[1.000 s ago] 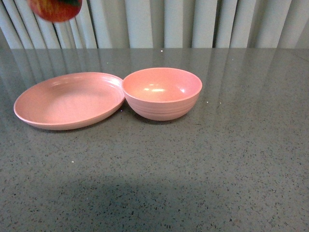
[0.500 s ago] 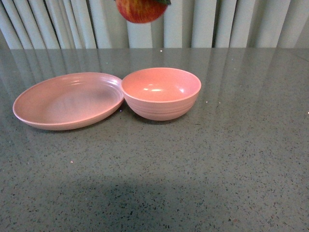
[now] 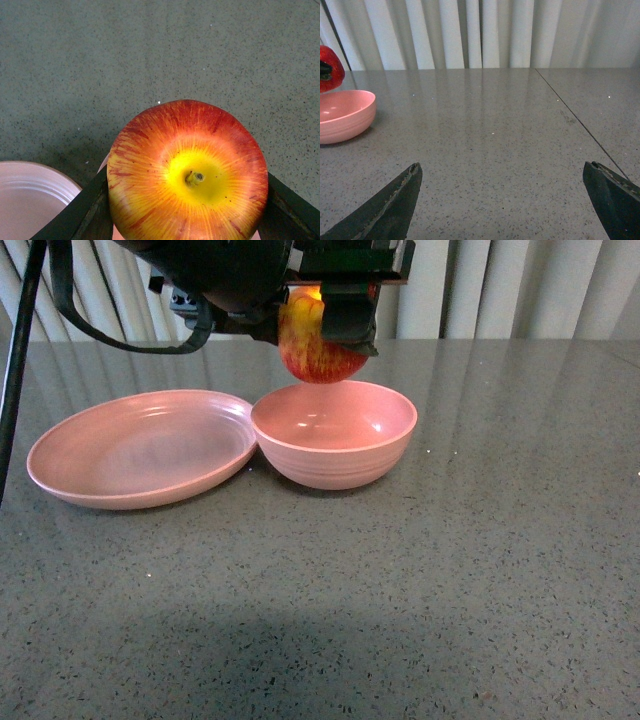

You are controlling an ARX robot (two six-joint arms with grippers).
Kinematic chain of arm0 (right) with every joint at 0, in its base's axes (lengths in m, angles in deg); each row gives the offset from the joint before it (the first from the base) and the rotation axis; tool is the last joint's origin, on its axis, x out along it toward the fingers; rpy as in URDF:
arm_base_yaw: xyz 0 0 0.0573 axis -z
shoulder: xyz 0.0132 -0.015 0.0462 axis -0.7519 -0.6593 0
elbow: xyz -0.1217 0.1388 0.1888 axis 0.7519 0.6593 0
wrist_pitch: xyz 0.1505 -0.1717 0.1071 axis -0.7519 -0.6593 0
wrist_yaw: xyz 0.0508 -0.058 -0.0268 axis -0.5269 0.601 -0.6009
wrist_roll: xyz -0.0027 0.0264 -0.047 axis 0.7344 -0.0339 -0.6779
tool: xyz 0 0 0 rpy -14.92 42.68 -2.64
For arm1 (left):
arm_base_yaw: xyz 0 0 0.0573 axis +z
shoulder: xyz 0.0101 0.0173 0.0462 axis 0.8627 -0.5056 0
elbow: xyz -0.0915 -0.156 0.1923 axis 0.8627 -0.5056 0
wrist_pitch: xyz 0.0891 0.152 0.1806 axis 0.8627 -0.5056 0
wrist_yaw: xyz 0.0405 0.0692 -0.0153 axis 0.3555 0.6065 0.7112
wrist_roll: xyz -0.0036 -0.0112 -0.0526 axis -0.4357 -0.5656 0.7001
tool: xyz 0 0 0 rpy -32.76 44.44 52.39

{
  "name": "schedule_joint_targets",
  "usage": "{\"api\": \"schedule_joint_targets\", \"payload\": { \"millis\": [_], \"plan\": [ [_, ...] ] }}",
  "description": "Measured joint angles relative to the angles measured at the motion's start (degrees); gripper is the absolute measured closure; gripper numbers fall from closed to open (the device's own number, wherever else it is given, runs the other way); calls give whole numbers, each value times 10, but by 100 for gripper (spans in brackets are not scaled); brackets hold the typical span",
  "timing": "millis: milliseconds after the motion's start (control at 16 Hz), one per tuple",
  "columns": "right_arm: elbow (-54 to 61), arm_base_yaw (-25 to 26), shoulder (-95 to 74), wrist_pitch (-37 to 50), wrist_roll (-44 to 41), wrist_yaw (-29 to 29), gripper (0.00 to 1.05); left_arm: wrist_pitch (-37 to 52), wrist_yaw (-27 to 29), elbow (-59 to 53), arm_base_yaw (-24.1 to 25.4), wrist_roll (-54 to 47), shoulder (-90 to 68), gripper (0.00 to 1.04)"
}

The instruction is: Move apple from plate to bowl

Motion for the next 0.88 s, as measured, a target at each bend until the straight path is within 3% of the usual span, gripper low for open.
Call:
{"api": "schedule_joint_targets", "payload": {
  "millis": [875],
  "plan": [
    [0, 0, 0, 0, 0, 0, 7, -7, 1, -2, -3, 19, -61, 37]
  ]
}}
